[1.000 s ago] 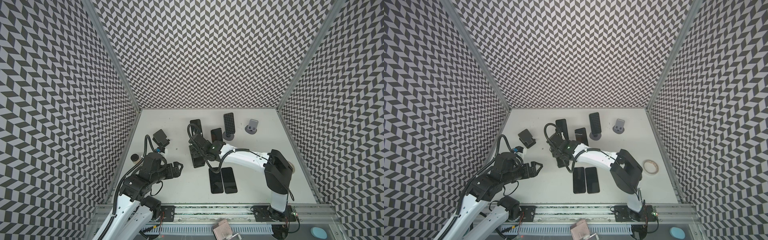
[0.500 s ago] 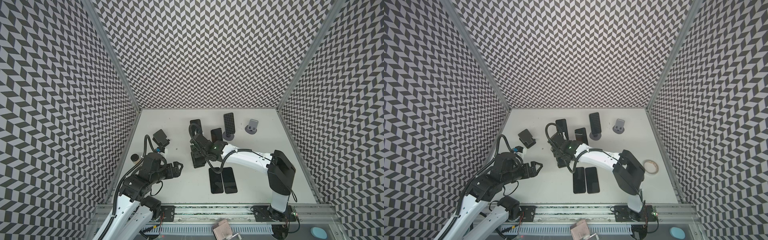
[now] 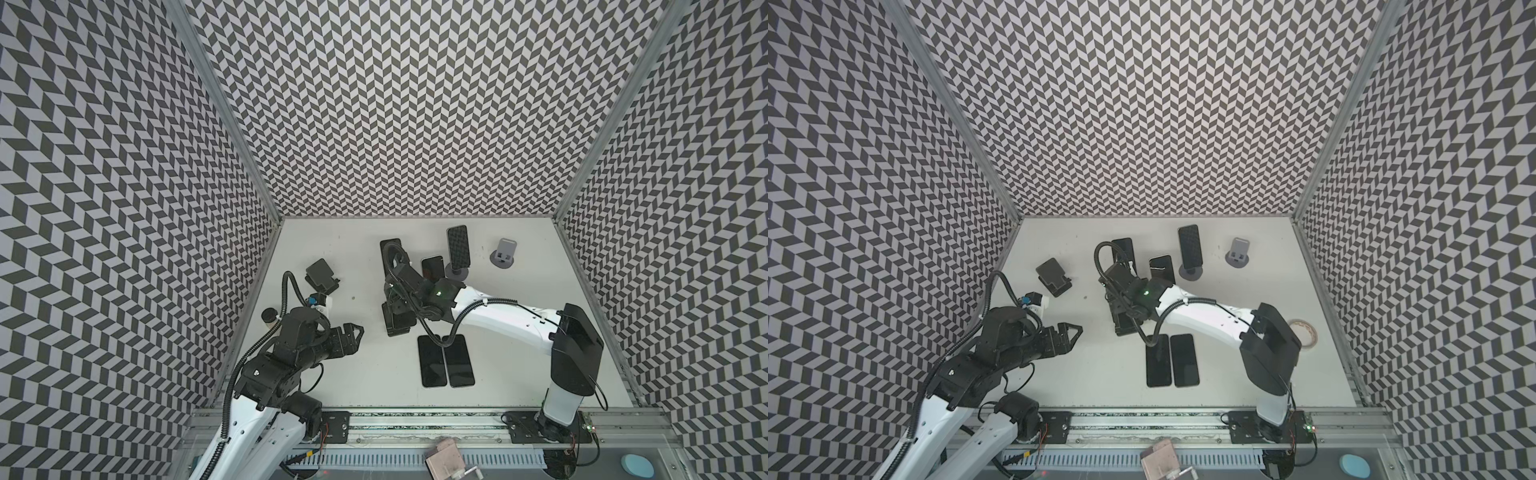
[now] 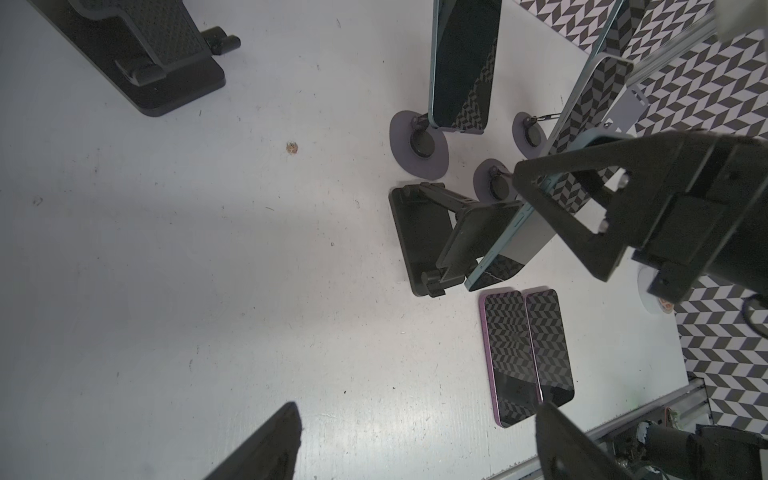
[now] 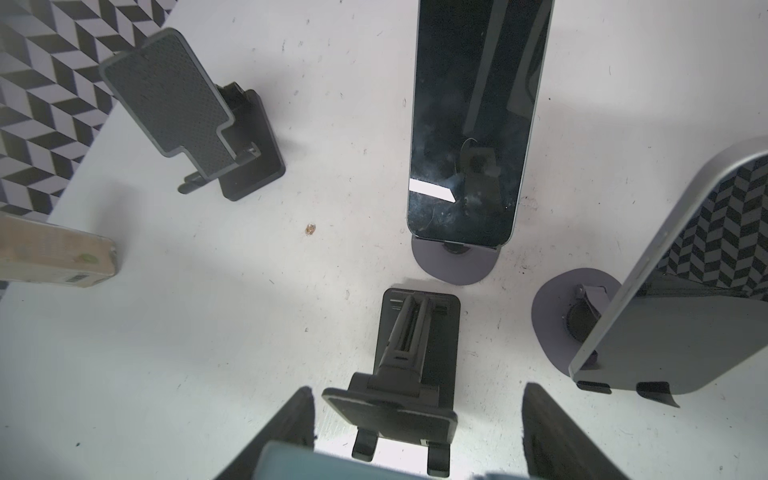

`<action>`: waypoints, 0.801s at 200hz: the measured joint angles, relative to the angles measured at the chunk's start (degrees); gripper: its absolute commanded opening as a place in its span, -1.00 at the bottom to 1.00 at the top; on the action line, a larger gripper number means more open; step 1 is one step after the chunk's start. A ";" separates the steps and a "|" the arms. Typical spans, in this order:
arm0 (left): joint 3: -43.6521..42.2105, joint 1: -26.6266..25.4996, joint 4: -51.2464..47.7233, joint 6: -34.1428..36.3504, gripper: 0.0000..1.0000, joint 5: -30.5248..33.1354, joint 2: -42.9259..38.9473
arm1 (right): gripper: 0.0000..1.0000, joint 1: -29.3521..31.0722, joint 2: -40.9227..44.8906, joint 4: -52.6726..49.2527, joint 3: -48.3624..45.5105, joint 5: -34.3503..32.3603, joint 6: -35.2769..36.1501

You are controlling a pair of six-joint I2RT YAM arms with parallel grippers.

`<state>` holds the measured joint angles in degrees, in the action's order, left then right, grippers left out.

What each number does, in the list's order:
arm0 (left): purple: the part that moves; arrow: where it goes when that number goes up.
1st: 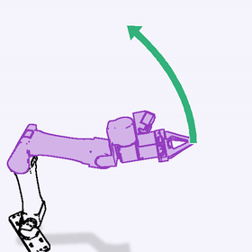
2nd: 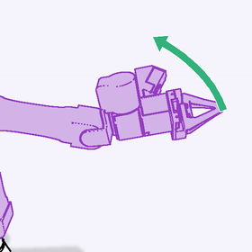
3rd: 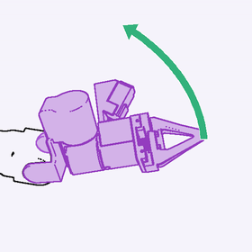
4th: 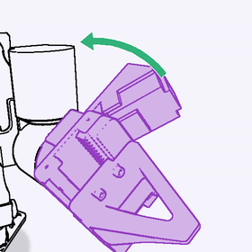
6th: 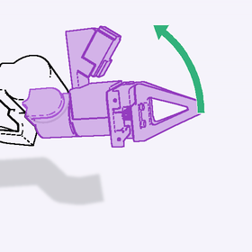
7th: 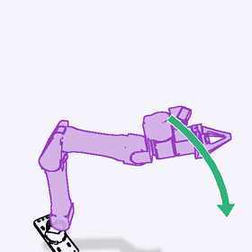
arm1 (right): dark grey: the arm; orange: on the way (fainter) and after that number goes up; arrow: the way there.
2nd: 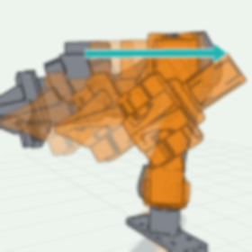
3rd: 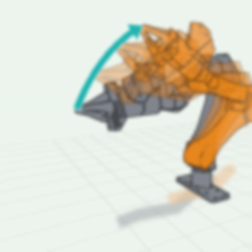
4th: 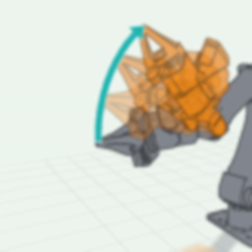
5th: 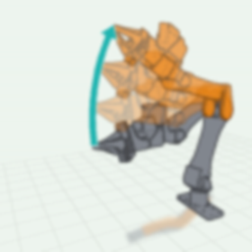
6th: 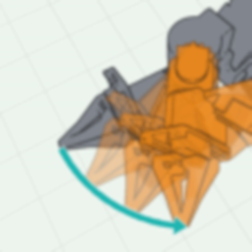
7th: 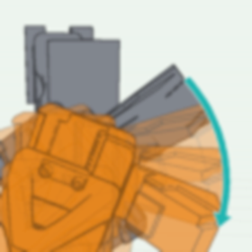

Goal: Remove the phone from the phone stand
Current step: 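Lift the teal-edged phone off the stand while the left gripper moves toward it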

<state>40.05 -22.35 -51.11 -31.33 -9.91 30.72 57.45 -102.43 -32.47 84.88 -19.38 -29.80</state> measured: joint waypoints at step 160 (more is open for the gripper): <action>20.28 0.00 -0.17 1.84 0.72 1.25 7.63 | 0.06 0.00 19.34 -9.84 -3.34 2.03 -1.09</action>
<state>60.34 -22.35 -51.29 -29.50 -8.67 38.35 57.45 -83.09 -42.30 81.54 -17.34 -30.89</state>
